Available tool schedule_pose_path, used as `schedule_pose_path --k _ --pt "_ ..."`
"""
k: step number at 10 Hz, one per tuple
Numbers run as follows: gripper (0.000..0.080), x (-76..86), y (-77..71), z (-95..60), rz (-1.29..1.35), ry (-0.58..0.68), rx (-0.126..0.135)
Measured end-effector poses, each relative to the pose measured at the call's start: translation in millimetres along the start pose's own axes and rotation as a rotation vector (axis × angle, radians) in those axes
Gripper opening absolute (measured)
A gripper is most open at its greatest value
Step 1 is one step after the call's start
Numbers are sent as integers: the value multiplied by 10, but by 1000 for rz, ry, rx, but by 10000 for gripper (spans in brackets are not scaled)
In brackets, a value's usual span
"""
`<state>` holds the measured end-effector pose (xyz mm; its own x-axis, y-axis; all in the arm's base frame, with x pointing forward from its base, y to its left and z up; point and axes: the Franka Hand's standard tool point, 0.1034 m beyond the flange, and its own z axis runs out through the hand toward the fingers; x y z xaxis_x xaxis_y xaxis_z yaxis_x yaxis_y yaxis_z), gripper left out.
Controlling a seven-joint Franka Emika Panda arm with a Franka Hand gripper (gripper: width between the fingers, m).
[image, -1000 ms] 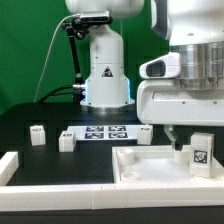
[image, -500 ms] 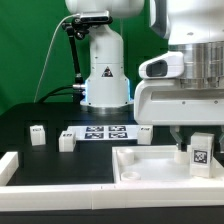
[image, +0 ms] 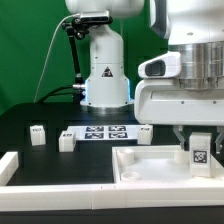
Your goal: Assemble one leg
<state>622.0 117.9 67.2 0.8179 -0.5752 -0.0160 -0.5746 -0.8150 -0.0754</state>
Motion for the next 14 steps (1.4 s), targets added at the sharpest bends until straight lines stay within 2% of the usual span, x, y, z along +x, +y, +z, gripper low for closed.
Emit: schedule_pose_path --k 2,7,8,9,11,14 --pt "290 9 18 4 265 6 29" --pt "291 -23 -18 17 797 6 74" --pt "291 -31 -27 19 954 8 108" --pt "291 -42 -35 19 1091 -3 126" --pt "291 -48 -50 16 1405 -37 142" --pt "291 -38 -53 19 1513 -65 163"
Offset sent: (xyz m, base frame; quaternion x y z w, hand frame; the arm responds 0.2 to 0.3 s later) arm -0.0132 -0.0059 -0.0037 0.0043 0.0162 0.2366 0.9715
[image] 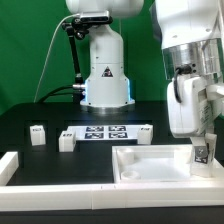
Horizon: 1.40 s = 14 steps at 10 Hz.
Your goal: Assemble one leg
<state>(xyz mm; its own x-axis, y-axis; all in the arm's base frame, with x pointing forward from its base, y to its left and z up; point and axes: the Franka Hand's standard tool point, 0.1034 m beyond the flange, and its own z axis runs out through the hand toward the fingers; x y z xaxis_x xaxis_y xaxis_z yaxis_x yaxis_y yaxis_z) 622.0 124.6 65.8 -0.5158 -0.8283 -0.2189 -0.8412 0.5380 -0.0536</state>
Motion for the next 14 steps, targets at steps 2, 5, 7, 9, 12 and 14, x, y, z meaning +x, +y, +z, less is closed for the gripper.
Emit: schedule_pose_path --k 2,5,7,9,12,14 --pt "313 -4 6 3 -38 0 0" --pt "616 8 -3 2 -149 1 -2" --pt "648 18 4 1 -347 8 -18" --pt "649 10 23 -4 -607 27 -46" --pt "649 -39 5 -37 -944 47 -83" --pt "649 -52 -50 -49 -1301 75 -92"
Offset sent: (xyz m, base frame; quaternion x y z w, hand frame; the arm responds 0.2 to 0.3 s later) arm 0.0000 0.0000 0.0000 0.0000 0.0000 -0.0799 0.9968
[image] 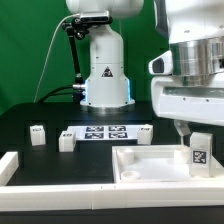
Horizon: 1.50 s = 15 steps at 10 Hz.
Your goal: Assemble one leg
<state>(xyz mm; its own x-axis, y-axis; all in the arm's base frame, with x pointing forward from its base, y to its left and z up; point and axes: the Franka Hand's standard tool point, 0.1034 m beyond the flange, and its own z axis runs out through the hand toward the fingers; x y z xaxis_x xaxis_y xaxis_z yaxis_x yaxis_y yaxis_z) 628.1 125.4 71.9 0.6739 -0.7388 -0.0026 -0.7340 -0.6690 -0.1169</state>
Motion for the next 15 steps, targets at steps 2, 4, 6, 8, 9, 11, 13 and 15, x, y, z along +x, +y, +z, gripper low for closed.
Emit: schedule_pose_path --k 2,4,6,8,9,11,13,15 --pt "649 26 17 4 -199 5 -5" --pt "649 16 14 6 -369 10 -15" --pt "649 44 37 7 -535 11 -22" --pt "649 47 39 7 -542 11 -22" --pt "529 47 40 7 -542 11 -22" --pt "291 58 50 7 -540 12 -24" --pt "291 58 51 8 -531 12 -23" --pt "291 65 57 9 -494 12 -21"
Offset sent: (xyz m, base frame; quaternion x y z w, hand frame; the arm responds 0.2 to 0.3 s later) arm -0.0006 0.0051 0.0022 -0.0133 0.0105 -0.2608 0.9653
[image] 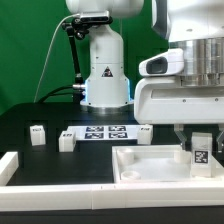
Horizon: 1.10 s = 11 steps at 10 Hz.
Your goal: Assemble one leg
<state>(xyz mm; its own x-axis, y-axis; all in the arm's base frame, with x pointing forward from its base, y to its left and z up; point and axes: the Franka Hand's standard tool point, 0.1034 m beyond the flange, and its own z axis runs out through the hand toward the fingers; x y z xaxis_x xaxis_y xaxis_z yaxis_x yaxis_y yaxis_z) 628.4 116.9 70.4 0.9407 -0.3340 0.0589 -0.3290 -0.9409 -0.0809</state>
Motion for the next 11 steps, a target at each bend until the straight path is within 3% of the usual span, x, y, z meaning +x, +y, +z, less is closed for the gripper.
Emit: schedule_pose_path --k 7,11 --pt "292 6 72 3 802 25 14" --pt "292 -22 85 2 1117 13 26"
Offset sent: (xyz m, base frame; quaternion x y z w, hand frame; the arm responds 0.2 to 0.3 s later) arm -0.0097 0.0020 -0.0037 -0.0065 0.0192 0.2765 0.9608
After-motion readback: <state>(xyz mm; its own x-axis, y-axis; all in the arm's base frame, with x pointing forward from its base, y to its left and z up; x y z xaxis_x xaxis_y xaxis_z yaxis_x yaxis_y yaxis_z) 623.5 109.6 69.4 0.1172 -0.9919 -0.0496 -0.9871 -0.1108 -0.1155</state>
